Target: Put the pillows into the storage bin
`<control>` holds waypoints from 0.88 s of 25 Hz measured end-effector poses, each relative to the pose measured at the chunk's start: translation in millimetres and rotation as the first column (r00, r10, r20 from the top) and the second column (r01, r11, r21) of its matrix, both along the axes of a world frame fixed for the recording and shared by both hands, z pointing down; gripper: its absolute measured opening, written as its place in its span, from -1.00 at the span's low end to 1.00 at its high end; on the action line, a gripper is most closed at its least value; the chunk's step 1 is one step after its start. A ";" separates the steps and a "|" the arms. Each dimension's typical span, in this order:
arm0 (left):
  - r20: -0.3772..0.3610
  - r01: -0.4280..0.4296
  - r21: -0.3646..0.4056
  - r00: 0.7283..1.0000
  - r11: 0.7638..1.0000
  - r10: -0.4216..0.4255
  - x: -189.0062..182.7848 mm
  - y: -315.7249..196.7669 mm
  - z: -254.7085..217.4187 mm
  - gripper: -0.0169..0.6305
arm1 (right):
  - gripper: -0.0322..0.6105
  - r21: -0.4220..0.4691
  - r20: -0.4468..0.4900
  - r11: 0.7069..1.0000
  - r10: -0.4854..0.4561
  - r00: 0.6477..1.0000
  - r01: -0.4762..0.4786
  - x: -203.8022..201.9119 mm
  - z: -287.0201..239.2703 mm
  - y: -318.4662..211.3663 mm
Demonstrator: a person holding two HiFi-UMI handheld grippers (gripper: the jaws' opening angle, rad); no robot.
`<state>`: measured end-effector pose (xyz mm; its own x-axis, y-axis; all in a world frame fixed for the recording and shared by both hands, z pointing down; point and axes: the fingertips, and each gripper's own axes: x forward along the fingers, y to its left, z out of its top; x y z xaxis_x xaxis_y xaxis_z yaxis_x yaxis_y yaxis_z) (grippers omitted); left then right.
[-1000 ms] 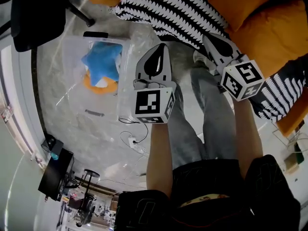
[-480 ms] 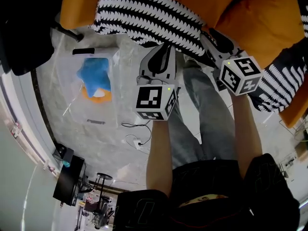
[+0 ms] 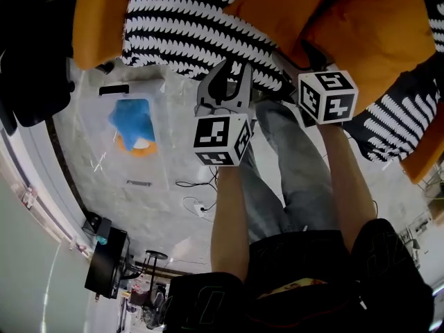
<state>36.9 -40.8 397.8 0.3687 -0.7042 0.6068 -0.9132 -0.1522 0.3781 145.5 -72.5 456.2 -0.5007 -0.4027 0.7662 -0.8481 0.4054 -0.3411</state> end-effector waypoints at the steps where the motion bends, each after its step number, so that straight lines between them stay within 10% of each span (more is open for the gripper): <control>1: -0.004 0.005 -0.008 1.000 1.000 -0.005 1.4 -2.2 -2.6 -0.57 | 0.05 -0.015 -0.017 1.000 0.000 1.000 -0.001 1.3 0.0 -1.3; 13: -0.047 0.027 -0.055 0.998 0.998 -0.029 13.2 -30.1 6.3 -0.52 | -0.15 -0.147 -0.189 0.987 -0.087 0.978 0.060 13.5 35.3 -21.3; 22: -0.052 0.013 -0.058 0.998 0.998 -0.016 19.7 -8.6 29.1 -0.41 | -0.73 -0.034 0.002 0.988 -0.149 0.989 0.149 31.7 9.9 -17.3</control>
<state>56.6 -49.4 426.8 0.3910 -0.6741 0.6267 -0.8937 -0.1152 0.4336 177.1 -89.8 466.1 -0.5527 -0.2969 0.7787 -0.7792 0.5154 -0.3566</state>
